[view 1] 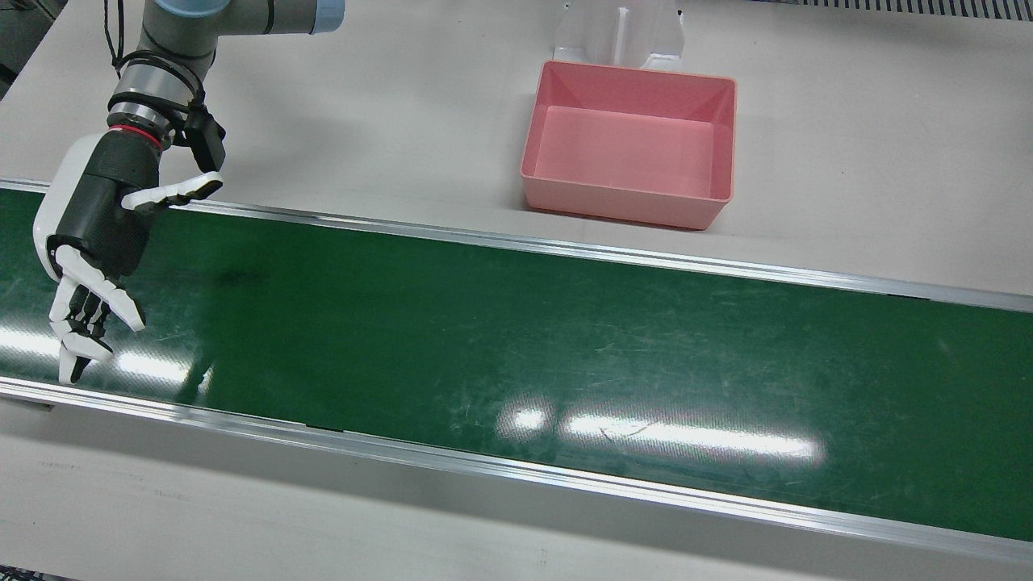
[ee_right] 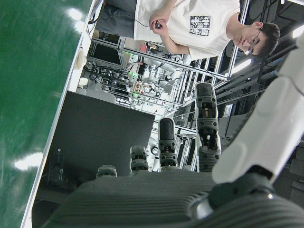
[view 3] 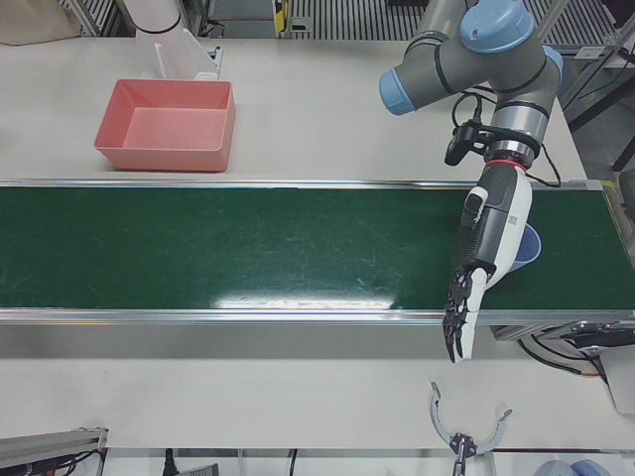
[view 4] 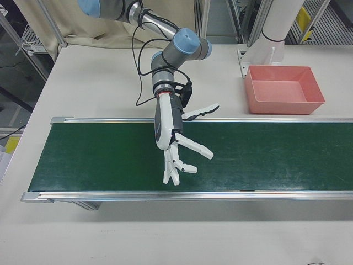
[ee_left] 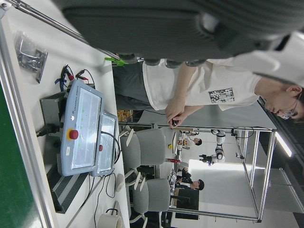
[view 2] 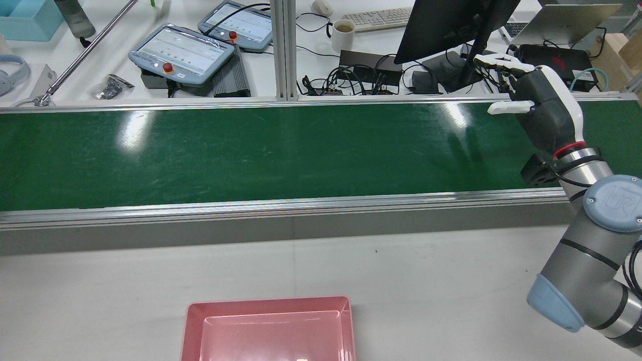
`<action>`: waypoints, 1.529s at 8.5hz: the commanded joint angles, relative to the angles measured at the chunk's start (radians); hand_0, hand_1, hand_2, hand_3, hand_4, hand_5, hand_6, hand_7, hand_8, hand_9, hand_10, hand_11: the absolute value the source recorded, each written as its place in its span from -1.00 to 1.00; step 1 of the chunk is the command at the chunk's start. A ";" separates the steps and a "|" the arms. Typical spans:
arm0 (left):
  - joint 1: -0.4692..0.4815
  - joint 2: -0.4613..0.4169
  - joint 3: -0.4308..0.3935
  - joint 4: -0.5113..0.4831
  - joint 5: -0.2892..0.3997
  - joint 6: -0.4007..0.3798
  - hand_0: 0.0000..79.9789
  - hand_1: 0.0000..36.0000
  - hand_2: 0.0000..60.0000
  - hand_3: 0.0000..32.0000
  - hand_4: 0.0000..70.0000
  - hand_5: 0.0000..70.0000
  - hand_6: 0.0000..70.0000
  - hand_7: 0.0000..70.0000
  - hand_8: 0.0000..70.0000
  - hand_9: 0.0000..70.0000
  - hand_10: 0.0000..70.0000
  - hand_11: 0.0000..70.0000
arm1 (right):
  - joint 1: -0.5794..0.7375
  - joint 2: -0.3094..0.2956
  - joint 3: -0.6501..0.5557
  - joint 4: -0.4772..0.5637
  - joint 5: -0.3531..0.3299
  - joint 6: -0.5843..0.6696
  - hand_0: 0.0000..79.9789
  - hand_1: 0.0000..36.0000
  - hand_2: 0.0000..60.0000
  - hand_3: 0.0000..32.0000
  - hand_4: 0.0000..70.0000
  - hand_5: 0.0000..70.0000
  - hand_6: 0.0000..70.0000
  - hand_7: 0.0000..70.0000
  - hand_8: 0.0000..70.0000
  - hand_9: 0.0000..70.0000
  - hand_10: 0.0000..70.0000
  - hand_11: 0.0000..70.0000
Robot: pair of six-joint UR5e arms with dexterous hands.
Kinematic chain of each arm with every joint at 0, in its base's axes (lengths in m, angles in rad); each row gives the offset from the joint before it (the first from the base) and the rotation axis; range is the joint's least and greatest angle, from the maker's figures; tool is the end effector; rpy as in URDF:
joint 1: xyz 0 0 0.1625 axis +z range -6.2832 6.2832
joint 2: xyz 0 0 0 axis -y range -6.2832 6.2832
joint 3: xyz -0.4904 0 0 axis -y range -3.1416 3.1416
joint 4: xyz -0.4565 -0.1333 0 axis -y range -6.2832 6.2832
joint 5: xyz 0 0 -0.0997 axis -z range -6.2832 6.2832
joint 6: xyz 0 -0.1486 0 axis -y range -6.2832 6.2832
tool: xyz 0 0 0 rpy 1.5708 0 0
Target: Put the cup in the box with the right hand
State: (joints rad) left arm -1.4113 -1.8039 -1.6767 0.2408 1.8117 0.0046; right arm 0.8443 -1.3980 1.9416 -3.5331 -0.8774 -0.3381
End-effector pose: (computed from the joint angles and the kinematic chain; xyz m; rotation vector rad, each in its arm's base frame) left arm 0.0141 -0.7039 0.5729 -0.3961 2.0968 -1.8950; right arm -0.2300 -0.6024 0.4907 0.2364 -2.2107 1.9600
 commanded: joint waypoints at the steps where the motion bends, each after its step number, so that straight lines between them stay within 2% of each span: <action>1: 0.000 0.000 0.000 0.000 0.000 0.000 -1.00 -1.00 -1.00 -1.00 -1.00 -1.00 -1.00 -1.00 -1.00 -1.00 -1.00 -1.00 | -0.002 0.011 -0.004 -0.009 -0.002 0.053 0.17 -1.00 -1.00 -0.43 0.12 -0.99 -0.81 0.31 -0.91 -0.60 -1.00 -1.00; 2: 0.000 0.000 0.000 0.000 0.001 0.000 -1.00 -1.00 -1.00 -1.00 -1.00 -1.00 -1.00 -1.00 -1.00 -1.00 -1.00 -1.00 | -0.002 0.011 -0.006 -0.010 -0.002 0.053 0.17 -1.00 -1.00 -0.43 0.12 -0.99 -0.81 0.30 -0.91 -0.61 -1.00 -1.00; 5: 0.000 0.000 0.000 0.000 0.001 0.000 -1.00 -1.00 -1.00 -1.00 -1.00 -1.00 -1.00 -1.00 -1.00 -1.00 -1.00 -1.00 | 0.001 0.010 -0.006 -0.009 0.001 0.054 0.17 -1.00 -1.00 -0.29 -0.04 -0.99 -0.84 0.18 -0.94 -0.67 -1.00 -1.00; 10: 0.000 0.000 -0.002 0.000 0.000 0.000 -1.00 -1.00 -1.00 -1.00 -1.00 -1.00 -1.00 -1.00 -1.00 -1.00 -1.00 -1.00 | 0.010 0.010 0.003 -0.012 -0.003 0.053 0.18 -1.00 -1.00 -0.34 0.06 -0.99 -0.82 0.26 -0.93 -0.64 -1.00 -1.00; 13: 0.000 0.000 -0.002 0.002 0.001 0.000 -1.00 -1.00 -1.00 -1.00 -1.00 -1.00 -1.00 -1.00 -1.00 -1.00 -1.00 -1.00 | 0.012 0.008 0.002 -0.018 -0.003 0.053 0.19 -1.00 -1.00 -0.34 0.07 -0.99 -0.83 0.24 -0.93 -0.64 -1.00 -1.00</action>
State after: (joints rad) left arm -1.4113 -1.8039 -1.6781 0.2420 1.8122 0.0046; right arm 0.8541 -1.3886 1.9446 -3.5491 -0.8802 -0.2851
